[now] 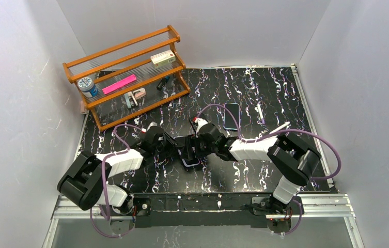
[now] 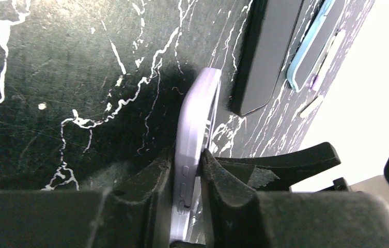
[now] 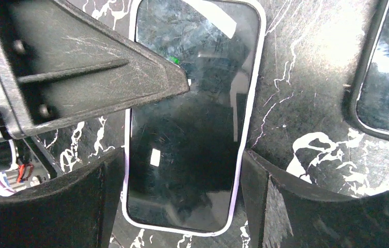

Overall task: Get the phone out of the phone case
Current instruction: Pick up the phone at the center of the board.

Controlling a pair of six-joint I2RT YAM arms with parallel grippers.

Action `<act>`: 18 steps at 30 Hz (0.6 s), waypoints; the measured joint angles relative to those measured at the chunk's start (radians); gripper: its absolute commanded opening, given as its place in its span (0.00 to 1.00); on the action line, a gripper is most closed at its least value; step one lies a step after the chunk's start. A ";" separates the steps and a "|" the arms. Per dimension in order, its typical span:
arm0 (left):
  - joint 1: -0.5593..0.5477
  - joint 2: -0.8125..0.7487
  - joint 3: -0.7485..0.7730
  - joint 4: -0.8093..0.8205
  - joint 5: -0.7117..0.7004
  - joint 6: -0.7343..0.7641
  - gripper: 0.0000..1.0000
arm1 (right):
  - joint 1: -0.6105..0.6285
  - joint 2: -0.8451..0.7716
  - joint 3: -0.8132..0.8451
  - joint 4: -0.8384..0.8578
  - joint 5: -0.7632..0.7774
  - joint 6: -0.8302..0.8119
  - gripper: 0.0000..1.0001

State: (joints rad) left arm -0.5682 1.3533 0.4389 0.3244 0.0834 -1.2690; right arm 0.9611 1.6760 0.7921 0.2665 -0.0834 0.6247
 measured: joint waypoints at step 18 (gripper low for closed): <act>0.008 -0.283 -0.131 0.176 -0.102 -0.142 0.00 | -0.037 -0.415 -0.156 0.077 0.088 0.030 0.99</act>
State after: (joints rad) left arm -0.5602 1.0702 0.3077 0.5007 -0.0185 -1.4105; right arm 0.9237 1.2606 0.6365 0.3435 0.0044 0.6548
